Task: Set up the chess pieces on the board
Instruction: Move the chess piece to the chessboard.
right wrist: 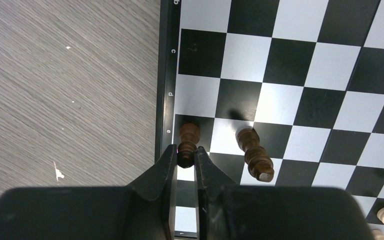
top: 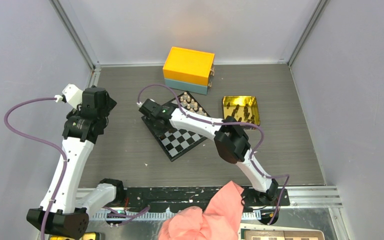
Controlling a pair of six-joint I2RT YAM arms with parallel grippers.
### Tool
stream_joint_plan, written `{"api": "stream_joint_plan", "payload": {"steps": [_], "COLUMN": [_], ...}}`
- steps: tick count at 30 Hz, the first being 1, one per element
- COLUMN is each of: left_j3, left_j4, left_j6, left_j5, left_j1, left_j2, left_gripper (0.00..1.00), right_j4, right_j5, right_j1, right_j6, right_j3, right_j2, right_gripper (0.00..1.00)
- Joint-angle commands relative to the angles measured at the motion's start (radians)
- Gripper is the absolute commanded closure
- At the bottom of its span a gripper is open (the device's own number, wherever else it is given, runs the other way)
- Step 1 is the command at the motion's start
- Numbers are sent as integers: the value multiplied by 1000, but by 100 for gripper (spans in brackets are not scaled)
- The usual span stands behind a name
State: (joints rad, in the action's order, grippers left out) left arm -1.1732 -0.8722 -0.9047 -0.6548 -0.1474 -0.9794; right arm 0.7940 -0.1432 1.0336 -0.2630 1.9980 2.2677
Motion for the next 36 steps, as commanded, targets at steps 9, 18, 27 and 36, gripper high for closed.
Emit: {"api": "stream_joint_plan", "payload": {"steps": [9, 18, 27, 36], "left_j3": [-43, -39, -24, -16], "left_j4": [29, 30, 31, 39], "left_j6": [30, 30, 26, 23], "left_j5": [-68, -63, -57, -51], "left_j1": [8, 6, 6, 6], "left_j2": [8, 4, 6, 1], "left_gripper": [1, 2, 2, 2], "right_j4": [11, 7, 5, 19], "right_j5": [-13, -4, 7, 14], "right_j1": [-14, -36, -37, -39], "right_j6": [21, 16, 13, 5], "right_j3": [135, 141, 178, 186], "right_j2": [30, 51, 78, 84], "right_gripper": [99, 99, 99, 99]}}
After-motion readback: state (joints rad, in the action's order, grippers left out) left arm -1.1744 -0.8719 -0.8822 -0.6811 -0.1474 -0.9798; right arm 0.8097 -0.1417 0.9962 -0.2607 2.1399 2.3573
